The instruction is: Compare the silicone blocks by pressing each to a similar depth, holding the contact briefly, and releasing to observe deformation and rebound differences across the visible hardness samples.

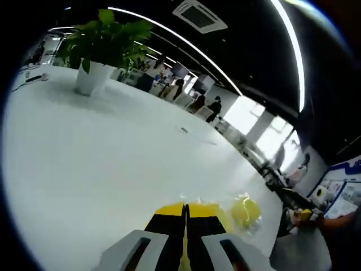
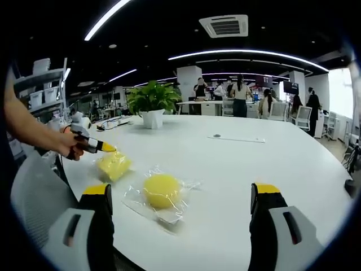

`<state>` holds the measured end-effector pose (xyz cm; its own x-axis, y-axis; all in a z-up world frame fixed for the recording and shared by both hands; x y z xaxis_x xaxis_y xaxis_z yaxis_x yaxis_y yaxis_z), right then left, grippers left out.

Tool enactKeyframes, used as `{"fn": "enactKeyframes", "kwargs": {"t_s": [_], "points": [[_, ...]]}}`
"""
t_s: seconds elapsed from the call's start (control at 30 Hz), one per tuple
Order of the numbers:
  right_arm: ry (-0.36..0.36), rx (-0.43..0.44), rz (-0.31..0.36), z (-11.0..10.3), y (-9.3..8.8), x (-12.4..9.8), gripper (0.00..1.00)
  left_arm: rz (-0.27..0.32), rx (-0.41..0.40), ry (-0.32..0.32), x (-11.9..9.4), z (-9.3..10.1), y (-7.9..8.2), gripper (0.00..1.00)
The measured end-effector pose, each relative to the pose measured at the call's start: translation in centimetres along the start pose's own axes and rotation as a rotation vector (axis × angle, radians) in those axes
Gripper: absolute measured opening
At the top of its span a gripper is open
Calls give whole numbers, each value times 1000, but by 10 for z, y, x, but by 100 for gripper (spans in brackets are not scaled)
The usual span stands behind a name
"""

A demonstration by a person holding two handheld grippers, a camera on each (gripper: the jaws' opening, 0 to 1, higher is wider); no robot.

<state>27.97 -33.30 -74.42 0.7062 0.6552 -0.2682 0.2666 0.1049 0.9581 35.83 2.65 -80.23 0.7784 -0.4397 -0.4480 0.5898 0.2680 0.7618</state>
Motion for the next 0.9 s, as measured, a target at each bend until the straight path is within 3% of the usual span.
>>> {"fn": "enactKeyframes", "kwargs": {"t_s": [0.37,0.9], "points": [[-5,4,-13,1,-3,1,96,-44,97,25,10,-7,-12,0],[-6,14,-12,2,-3,1,96,-44,99,44,9,-13,-15,0]]}}
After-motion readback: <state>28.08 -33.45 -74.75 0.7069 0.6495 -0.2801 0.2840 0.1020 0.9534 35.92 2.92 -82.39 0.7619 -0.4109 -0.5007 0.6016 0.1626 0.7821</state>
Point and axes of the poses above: the point that each gripper's makers call its tool centre point, and the gripper's own axes: x roughly forward along the fingers, z roughly to its right, y roughly out of its top, the point moved 4 cm from there along -x, roughly backward along the fingers, and after that the axes turned 9 degrees about y, right-handed, at the moved point
